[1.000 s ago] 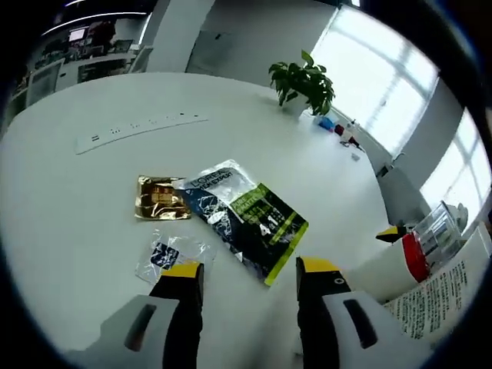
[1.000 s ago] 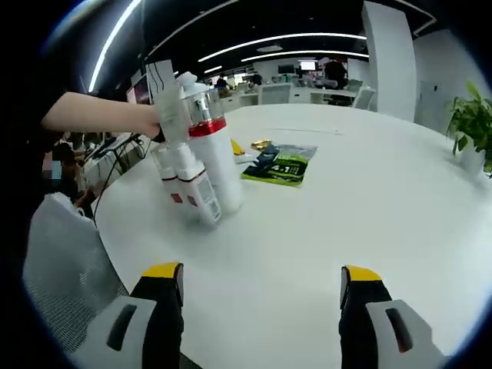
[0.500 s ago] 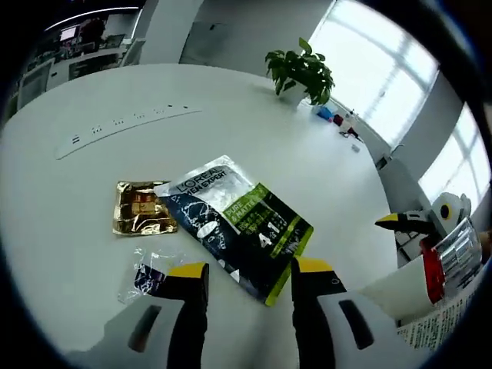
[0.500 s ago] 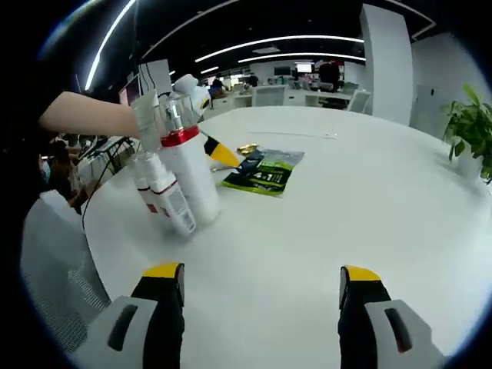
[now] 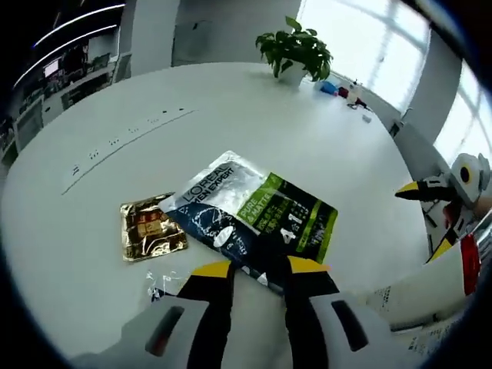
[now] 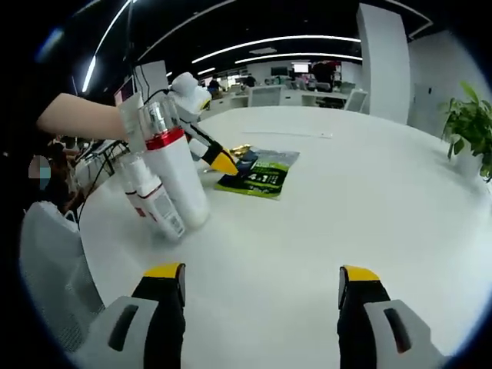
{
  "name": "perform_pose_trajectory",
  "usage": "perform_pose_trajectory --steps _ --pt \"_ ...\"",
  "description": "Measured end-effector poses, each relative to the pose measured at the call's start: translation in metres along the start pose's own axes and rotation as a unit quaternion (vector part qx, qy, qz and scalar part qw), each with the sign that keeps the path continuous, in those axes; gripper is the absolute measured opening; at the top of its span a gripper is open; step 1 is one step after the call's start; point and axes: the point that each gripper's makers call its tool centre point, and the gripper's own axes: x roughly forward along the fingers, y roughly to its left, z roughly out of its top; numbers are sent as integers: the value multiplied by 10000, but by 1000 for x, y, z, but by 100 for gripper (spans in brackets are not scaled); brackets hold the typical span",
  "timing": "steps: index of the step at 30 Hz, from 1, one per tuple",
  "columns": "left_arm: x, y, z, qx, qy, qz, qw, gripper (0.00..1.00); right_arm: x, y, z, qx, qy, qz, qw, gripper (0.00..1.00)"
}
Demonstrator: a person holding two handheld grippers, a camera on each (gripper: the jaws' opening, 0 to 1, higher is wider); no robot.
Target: Arrange the skincare products in the storage area until every visible bottle or jar stands upright without overlapping.
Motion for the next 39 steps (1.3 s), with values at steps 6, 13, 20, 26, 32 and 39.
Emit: perform_pose_trajectory --steps 6,13,20,26,32,39 --pt "0 13 -2 305 19 96 9995 12 0 -1 -3 55 18 -17 10000 86" --pt "1 18 1 207 -20 125 9997 5 -1 -4 -1 79 -3 -56 10000 85" --pt "-6 17 14 -465 -334 -72 9983 4 -6 -9 5 108 -86 -113 9998 85" --pt "-30 13 41 -785 -734 -271 9938 4 -12 -12 12 161 -201 -157 9995 85" --pt "-53 16 59 -762 -942 -349 9920 4 -17 -9 21 150 -303 -150 9993 85" --pt "-76 7 75 -898 -1089 -356 9893 4 -23 -8 28 153 -436 -154 9988 85"
